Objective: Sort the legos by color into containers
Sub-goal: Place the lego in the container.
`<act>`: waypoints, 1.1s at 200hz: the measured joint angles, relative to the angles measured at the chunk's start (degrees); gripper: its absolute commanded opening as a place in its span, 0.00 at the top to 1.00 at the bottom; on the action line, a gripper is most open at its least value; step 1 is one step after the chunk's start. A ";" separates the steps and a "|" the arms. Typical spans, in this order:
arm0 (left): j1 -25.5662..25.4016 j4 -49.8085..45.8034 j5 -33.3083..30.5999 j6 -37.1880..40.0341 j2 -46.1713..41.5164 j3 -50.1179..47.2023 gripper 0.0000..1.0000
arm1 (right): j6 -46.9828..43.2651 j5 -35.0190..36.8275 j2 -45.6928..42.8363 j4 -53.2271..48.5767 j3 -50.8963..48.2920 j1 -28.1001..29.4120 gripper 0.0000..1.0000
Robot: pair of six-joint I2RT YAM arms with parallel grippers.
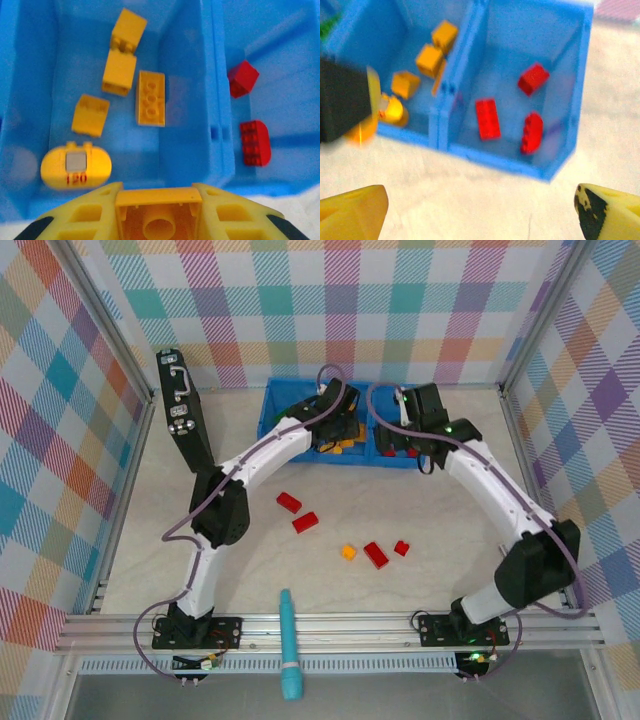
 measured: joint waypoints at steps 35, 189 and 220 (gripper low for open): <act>2.14 1.18 -0.04 1.60 10.25 13.40 0.78 | 4.22 -5.46 -14.80 -4.09 -12.74 -0.02 0.04; 4.22 2.80 -2.51 7.19 20.46 23.63 0.29 | 12.57 -20.55 -23.39 -6.54 -29.81 18.95 0.05; 4.22 2.86 -1.44 10.03 14.88 23.06 0.29 | 11.34 -20.17 -19.61 -2.78 -31.30 22.73 0.09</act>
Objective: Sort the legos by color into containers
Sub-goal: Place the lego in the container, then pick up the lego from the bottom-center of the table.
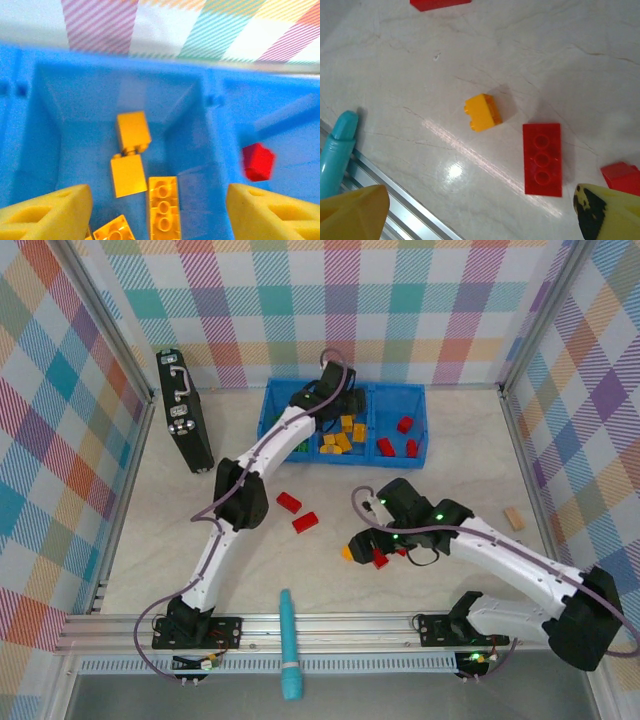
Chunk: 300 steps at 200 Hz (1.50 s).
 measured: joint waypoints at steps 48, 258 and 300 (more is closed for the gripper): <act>0.33 3.61 0.31 7.37 -23.34 -12.17 0.27 | -6.21 1.03 12.90 3.58 1.88 2.69 0.13; 9.94 -8.72 -8.48 18.21 -65.64 -52.46 0.18 | -15.67 3.61 34.71 4.11 12.61 5.33 0.74; 10.01 -12.35 -5.09 23.15 -66.07 -59.25 0.19 | -16.13 5.16 33.68 -0.09 16.48 4.63 0.75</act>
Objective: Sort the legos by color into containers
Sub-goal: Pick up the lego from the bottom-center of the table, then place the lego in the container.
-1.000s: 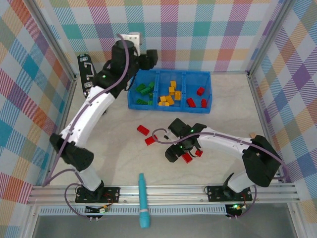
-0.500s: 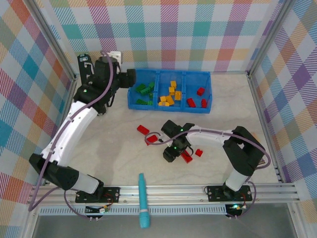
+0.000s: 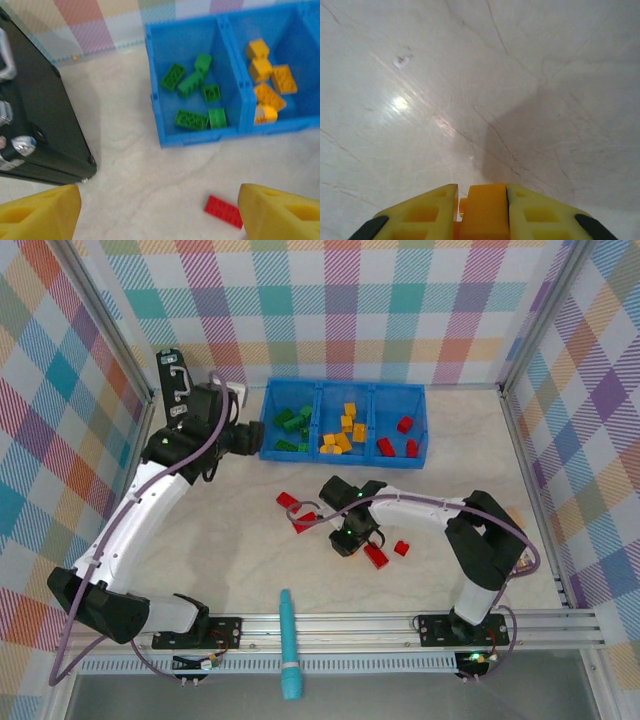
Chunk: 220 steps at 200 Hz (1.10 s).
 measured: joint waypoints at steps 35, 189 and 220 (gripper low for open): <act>0.00 -1.46 2.69 2.62 -1.25 -5.60 0.19 | -1.38 0.07 -2.08 -1.01 6.58 -3.28 0.74; 0.04 -1.31 12.17 3.54 -10.73 -16.87 0.16 | -12.92 5.64 28.17 -2.47 59.87 -19.04 0.71; 0.04 -1.31 12.72 3.54 -10.80 -16.87 0.16 | -13.14 7.28 32.68 -2.43 66.42 -20.13 0.70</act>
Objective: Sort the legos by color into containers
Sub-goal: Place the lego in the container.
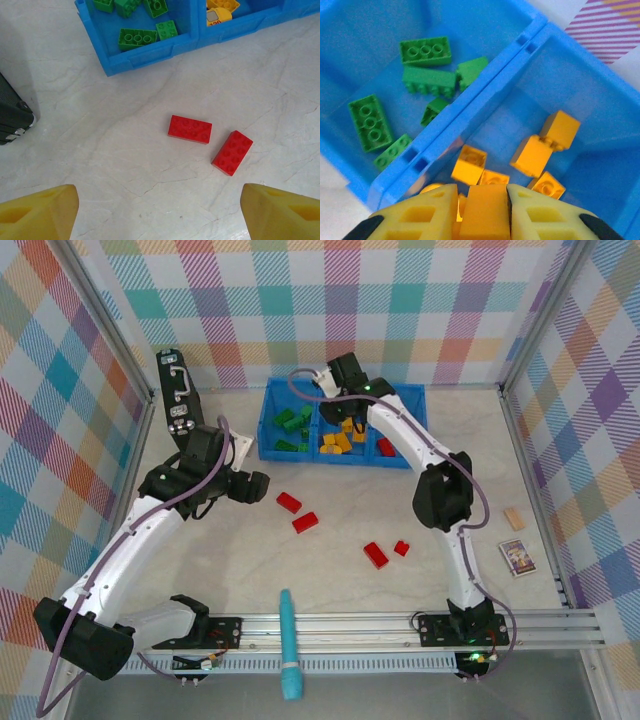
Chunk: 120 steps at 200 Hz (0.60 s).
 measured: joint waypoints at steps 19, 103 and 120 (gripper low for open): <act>0.00 0.02 0.07 0.00 0.00 0.00 0.16 | -0.13 0.83 2.86 0.31 2.60 -0.83 0.70; 0.00 -0.09 0.52 0.00 0.33 0.20 0.16 | -0.13 1.18 8.37 2.03 3.82 -2.91 0.52; 0.00 -0.07 0.87 0.00 1.16 0.70 0.16 | -0.04 0.98 4.79 3.28 -2.12 -2.89 0.52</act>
